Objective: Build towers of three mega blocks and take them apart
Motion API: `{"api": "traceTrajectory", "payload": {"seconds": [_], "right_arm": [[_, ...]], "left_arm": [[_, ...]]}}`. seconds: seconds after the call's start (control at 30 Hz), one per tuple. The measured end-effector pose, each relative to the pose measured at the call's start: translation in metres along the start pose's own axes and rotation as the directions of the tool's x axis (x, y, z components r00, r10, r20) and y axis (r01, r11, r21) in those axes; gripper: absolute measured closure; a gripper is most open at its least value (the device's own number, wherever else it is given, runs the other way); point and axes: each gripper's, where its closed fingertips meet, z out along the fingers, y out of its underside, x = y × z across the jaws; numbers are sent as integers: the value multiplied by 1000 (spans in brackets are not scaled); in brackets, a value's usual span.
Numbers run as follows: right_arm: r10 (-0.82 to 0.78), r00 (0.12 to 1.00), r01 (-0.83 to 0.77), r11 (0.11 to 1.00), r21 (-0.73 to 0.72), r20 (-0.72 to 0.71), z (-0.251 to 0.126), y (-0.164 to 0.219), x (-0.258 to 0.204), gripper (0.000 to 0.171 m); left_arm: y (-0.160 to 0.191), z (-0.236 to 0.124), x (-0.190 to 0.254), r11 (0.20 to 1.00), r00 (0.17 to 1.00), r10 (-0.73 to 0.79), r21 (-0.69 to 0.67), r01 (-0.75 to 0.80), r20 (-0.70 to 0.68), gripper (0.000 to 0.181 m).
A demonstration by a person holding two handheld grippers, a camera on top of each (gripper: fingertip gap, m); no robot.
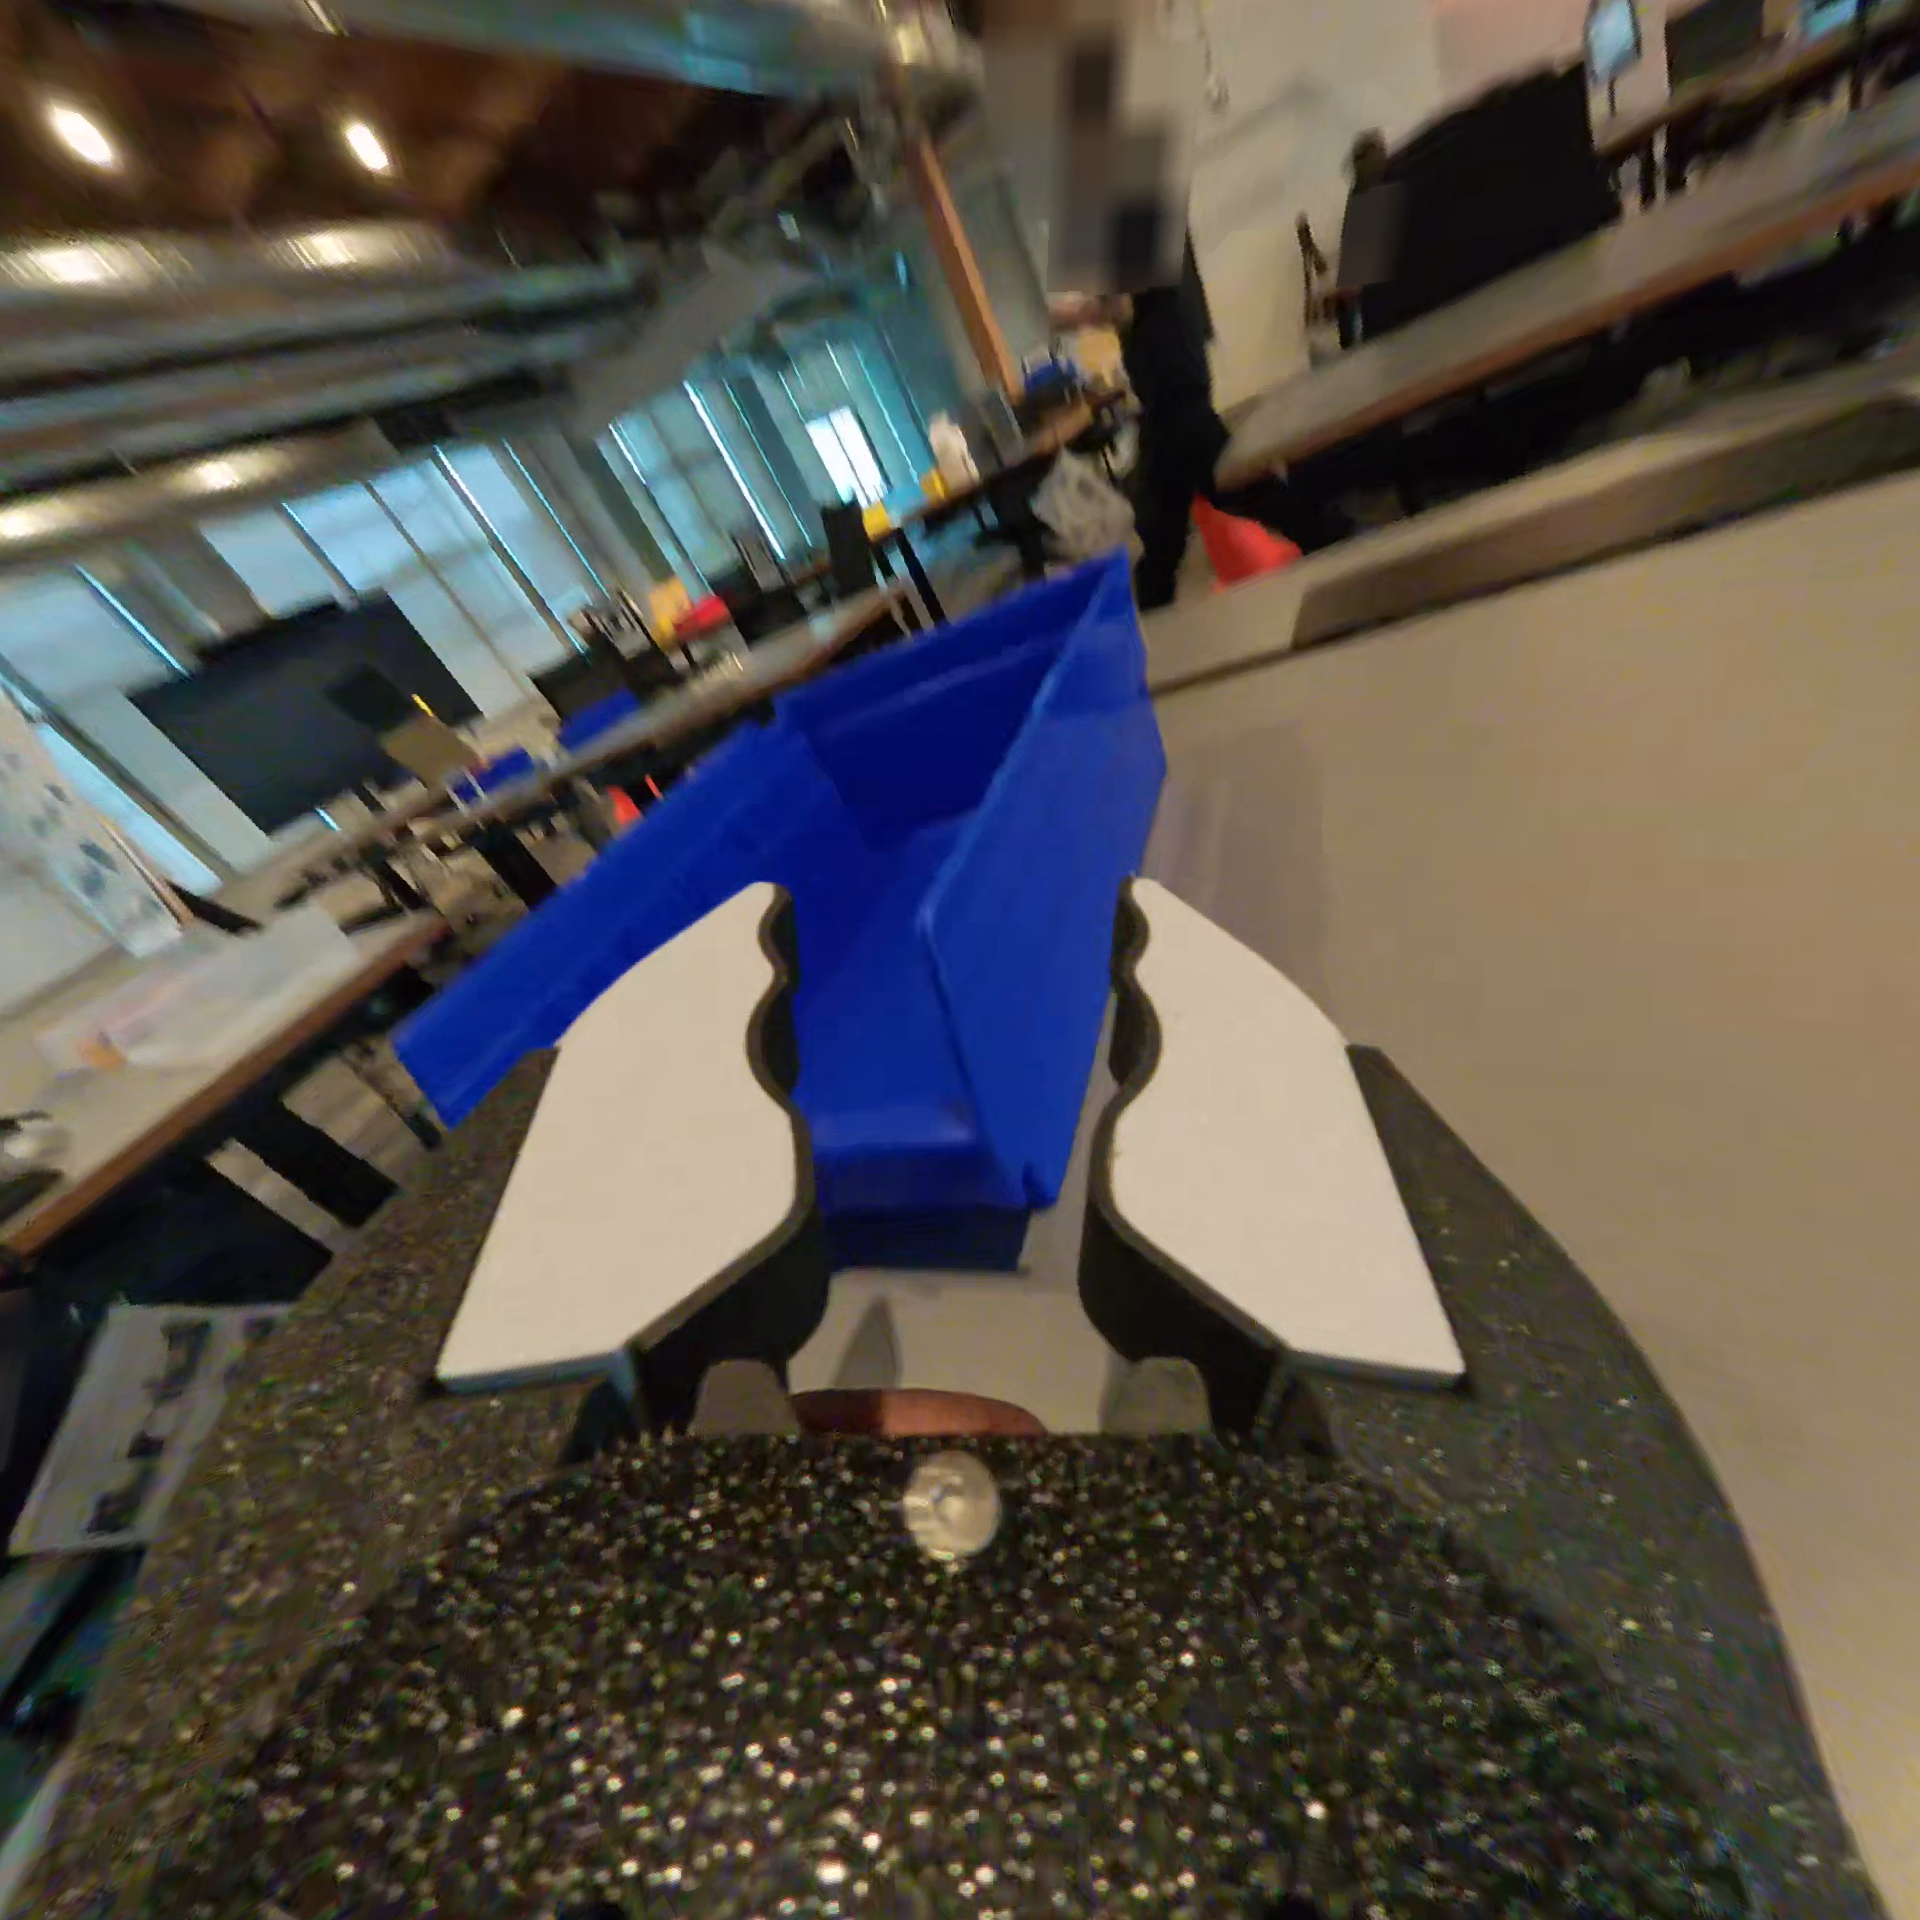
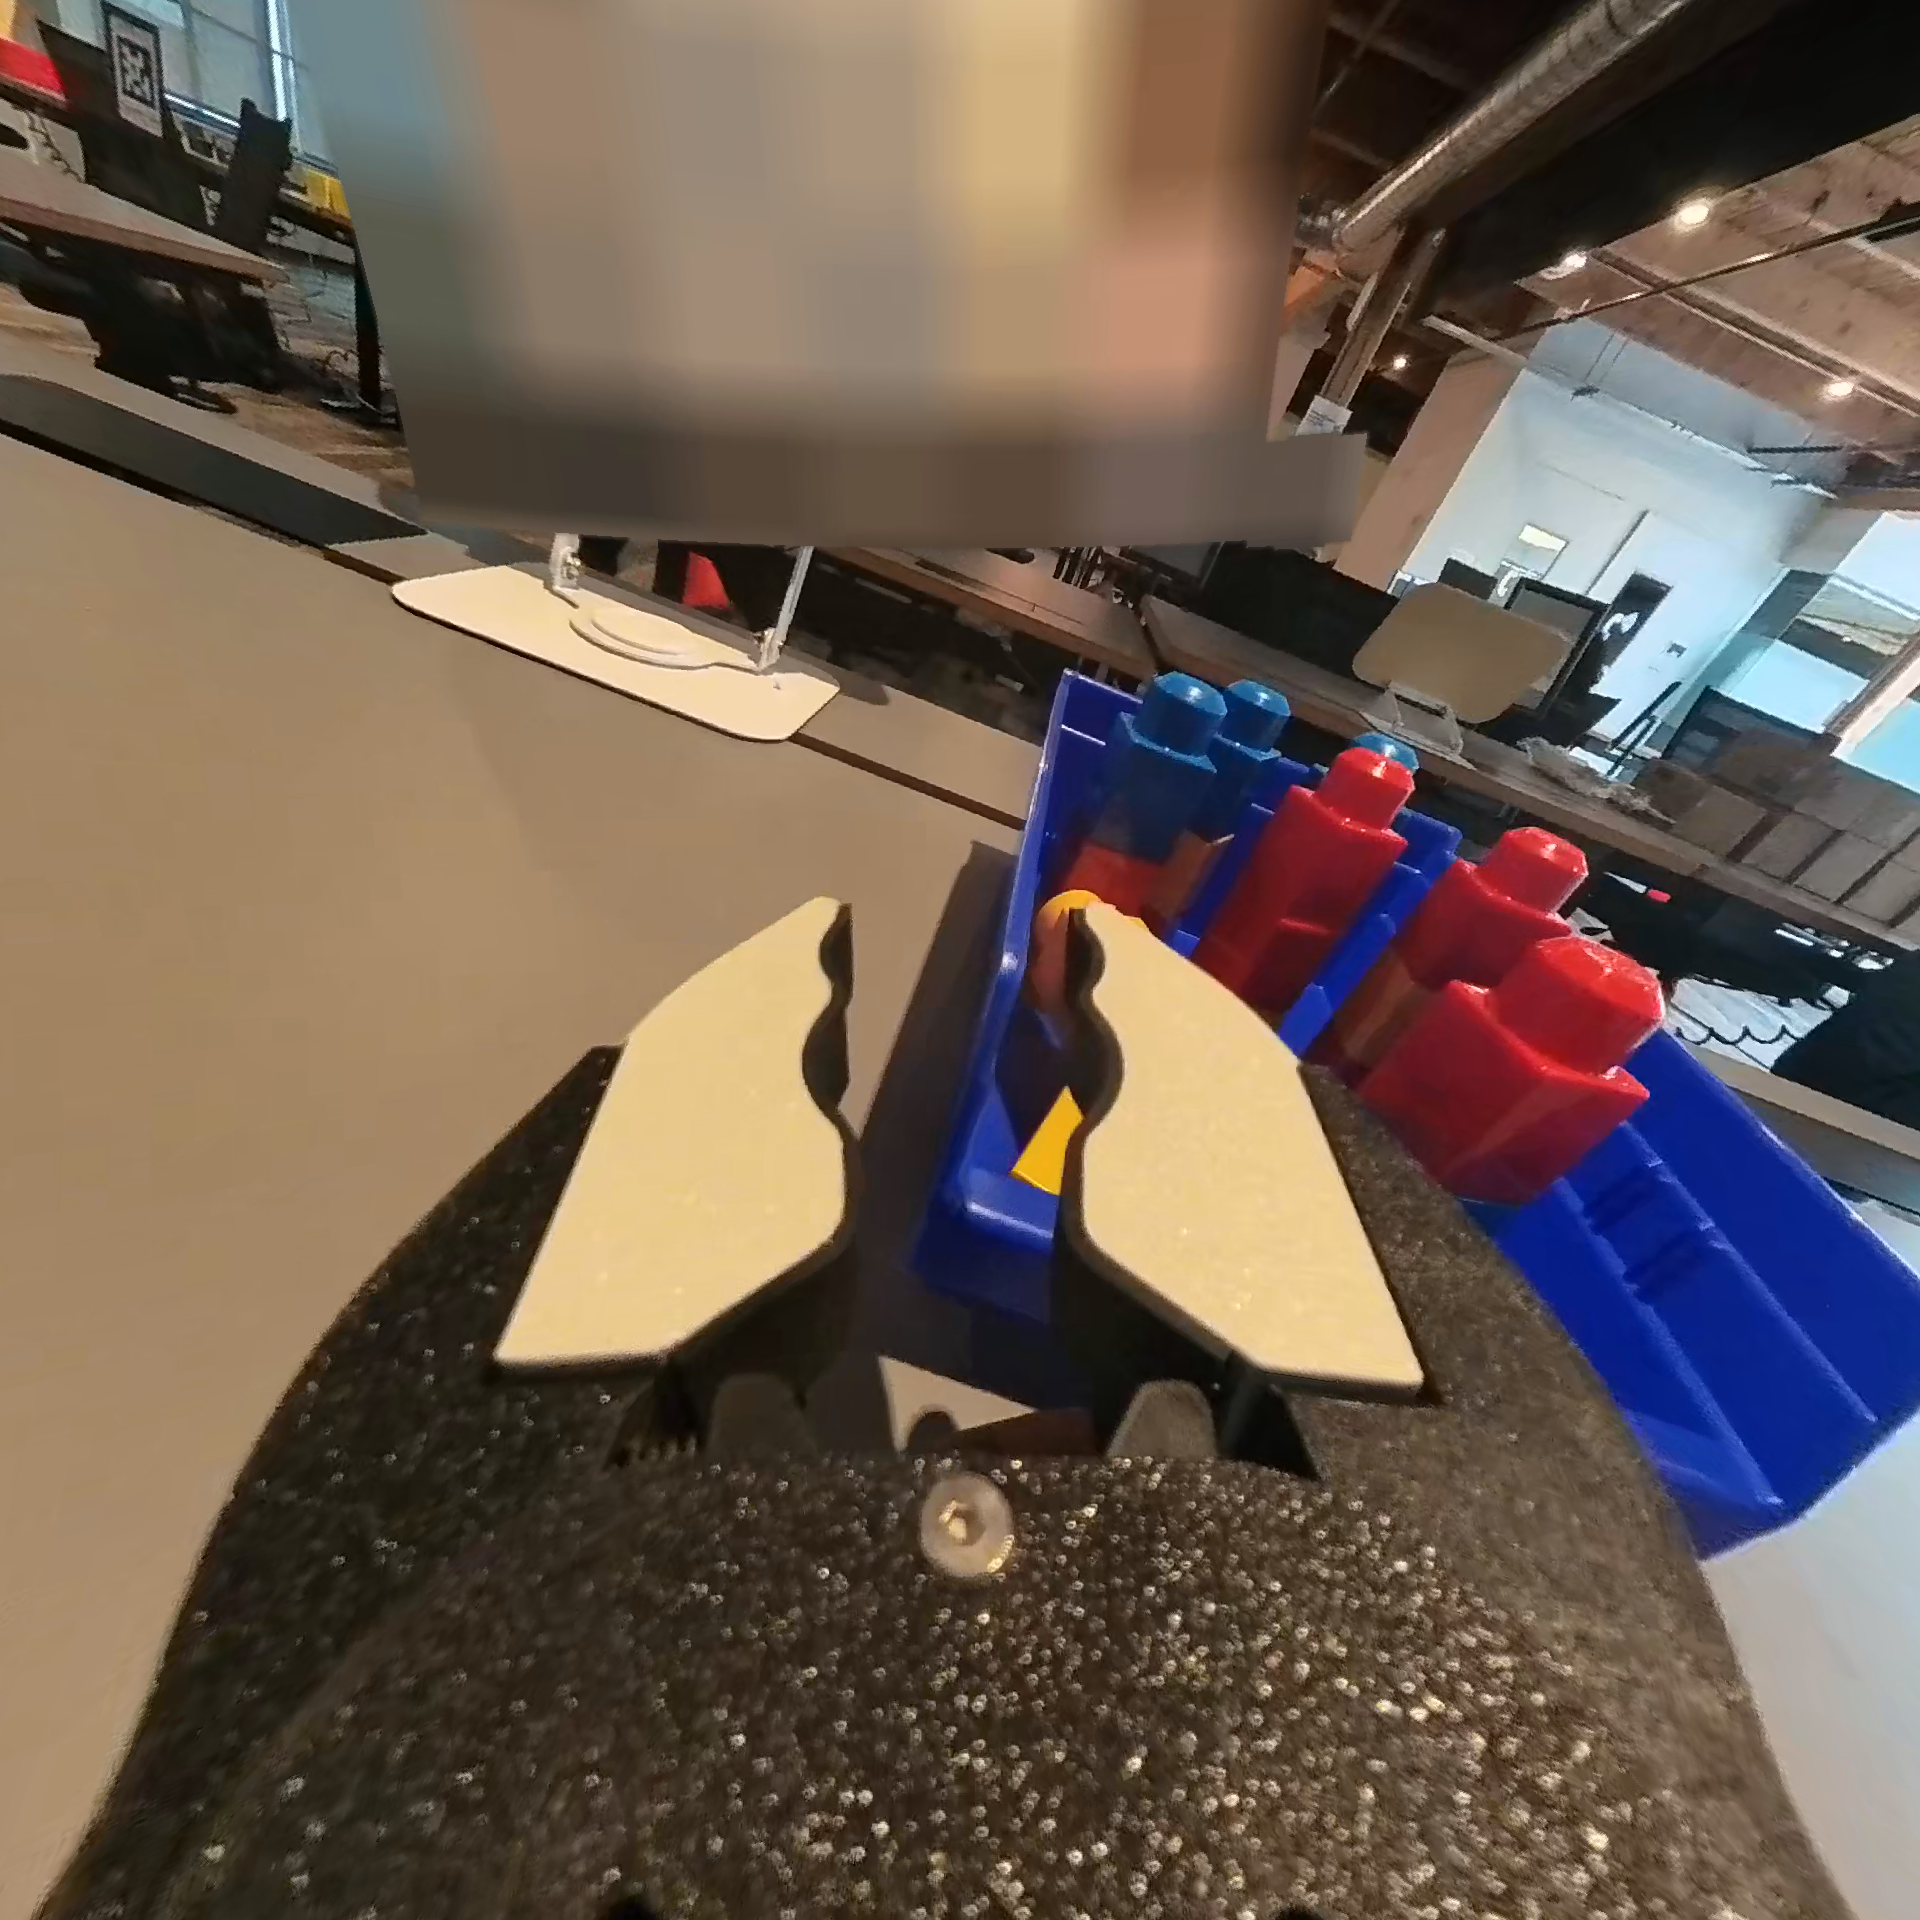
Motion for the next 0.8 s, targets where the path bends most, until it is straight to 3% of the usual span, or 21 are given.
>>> {"api": "traceTrajectory", "payload": {"seconds": [0.13, 0.27, 0.33, 0.4, 0.5, 0.8], "right_arm": [[-3, 1000, 3, 1000, 5, -21, 0, 0, 0, 133], [-40, 999, 41, 998, 43, -32, -2, -3, -4, 134], [-69, 997, 71, 996, 54, -37, -2, -4, -6, 136], [-83, 996, 85, 995, 54, -40, -2, -4, -7, 136], [-75, 996, 76, 996, 43, -38, 0, -1, -7, 137], [-42, 999, 42, 999, -14, -26, 2, 9, -6, 137]], "left_arm": [[32, 15, 0, 990, 998, -2, -140, -8, -68, 128], [54, 27, 12, 956, 981, 118, -250, -154, -151, 146], [53, 26, 16, 947, 973, 174, -245, -207, -150, 150], [47, 20, 20, 944, 965, 206, -225, -240, -162, 165], [41, 12, 33, 941, 953, 233, -201, -271, -195, 166], [35, 4, 46, 978, 947, 98, -146, -148, -306, 171]]}}
